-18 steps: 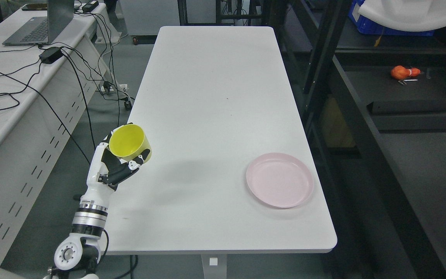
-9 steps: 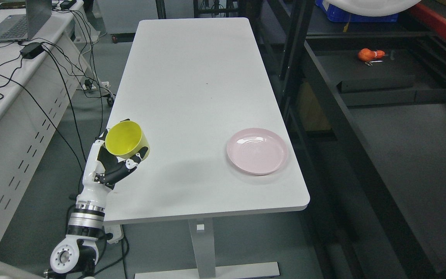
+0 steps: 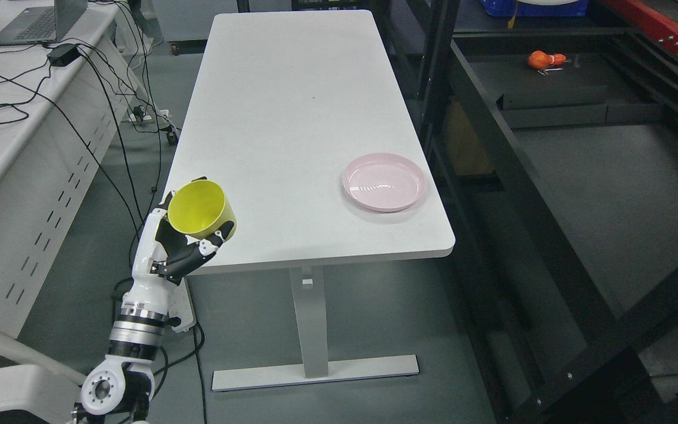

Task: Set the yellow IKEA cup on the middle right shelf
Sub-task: 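Carry the yellow cup toward the shelving unit while turning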

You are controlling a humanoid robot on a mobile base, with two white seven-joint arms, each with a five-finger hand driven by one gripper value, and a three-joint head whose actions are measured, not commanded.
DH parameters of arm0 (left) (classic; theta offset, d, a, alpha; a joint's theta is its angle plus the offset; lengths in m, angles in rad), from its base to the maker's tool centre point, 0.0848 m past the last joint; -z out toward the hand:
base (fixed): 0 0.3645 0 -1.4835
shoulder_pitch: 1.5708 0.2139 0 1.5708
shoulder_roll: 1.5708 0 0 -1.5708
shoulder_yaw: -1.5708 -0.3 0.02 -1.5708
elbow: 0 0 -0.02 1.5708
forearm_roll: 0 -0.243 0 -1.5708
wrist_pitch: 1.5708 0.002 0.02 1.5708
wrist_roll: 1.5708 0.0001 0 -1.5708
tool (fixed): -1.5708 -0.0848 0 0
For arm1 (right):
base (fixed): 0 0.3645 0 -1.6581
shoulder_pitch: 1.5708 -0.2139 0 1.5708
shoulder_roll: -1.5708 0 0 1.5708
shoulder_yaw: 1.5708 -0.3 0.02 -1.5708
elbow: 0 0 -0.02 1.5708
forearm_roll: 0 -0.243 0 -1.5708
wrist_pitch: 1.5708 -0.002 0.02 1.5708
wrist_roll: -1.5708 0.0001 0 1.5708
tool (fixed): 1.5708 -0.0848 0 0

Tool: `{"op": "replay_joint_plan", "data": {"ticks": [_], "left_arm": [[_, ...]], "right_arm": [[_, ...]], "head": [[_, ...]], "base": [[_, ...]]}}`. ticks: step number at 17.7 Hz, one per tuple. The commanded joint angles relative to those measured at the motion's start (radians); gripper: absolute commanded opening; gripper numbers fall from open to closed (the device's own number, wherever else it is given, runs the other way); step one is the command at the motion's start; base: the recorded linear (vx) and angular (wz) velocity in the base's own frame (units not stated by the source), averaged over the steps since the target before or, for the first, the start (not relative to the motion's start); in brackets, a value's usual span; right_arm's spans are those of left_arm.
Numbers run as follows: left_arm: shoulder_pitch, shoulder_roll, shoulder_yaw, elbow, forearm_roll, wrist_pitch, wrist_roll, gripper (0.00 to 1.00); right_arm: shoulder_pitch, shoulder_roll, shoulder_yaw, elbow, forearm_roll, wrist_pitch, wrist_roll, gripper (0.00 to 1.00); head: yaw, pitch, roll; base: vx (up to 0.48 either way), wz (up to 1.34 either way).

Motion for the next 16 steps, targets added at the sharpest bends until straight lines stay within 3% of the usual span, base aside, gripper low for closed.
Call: {"op": "replay_joint_plan", "data": {"ticks": [1, 16], "left_arm": [[0.001, 0.017, -0.050, -0.026, 0.000, -0.002, 0.000, 0.01], [0.001, 0.017, -0.120, -0.032, 0.000, 0.002, 0.004, 0.00]], "right_arm": [[0.014, -0.017, 0.017, 0.000, -0.025, 0.001, 0.001, 0.99], [0.014, -0.017, 0.017, 0.000, -0.025, 0.001, 0.001, 0.99]], "head": [[0.0000, 0.000, 0.000], [0.0000, 0.000, 0.000]], "base": [[-0.288, -0.01], [-0.275, -0.22]]}}
